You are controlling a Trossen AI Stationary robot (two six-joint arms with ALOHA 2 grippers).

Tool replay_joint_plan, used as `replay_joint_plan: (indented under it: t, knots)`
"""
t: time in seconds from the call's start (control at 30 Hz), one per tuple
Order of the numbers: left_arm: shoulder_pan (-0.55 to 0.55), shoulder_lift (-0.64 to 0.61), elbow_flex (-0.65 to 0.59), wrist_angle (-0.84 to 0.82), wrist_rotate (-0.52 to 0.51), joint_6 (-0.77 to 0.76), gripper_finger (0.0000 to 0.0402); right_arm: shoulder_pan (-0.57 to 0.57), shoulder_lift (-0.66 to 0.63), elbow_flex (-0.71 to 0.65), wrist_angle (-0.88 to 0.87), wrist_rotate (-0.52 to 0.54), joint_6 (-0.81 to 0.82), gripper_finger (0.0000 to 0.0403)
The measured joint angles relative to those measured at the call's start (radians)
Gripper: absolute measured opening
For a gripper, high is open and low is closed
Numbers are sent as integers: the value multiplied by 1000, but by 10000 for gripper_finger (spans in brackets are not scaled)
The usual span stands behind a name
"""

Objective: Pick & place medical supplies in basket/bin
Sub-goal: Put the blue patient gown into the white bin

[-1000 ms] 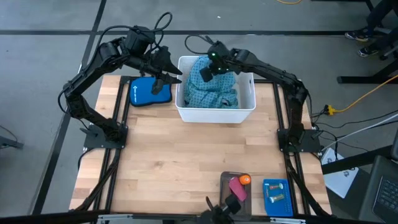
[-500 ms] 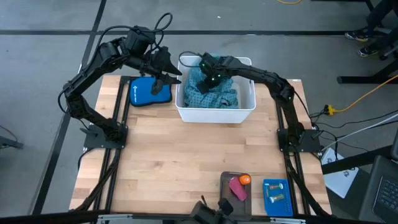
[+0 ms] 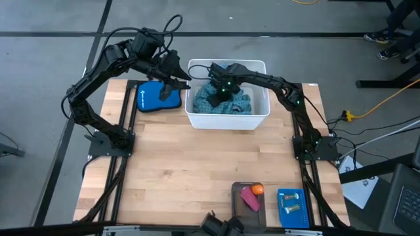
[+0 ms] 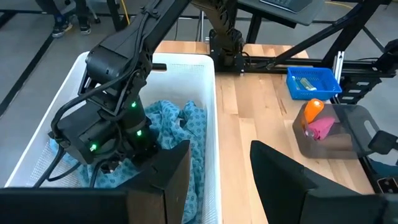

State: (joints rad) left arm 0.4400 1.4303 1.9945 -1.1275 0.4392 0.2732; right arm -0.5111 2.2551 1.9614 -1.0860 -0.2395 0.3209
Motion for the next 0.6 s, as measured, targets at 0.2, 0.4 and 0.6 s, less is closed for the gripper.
replay_joint_plan:
  t: [0.2,0.4,0.6]
  knots:
    - [0,0,0,0,0,-6,164,1,-3,0,-8,-8,9,0]
    - [0,0,0,1,0,0,164,14,-4,70,-53,-7,9,0]
    - [0,0,0,1,0,0,164,40,-4,190,-123,20,8,0]
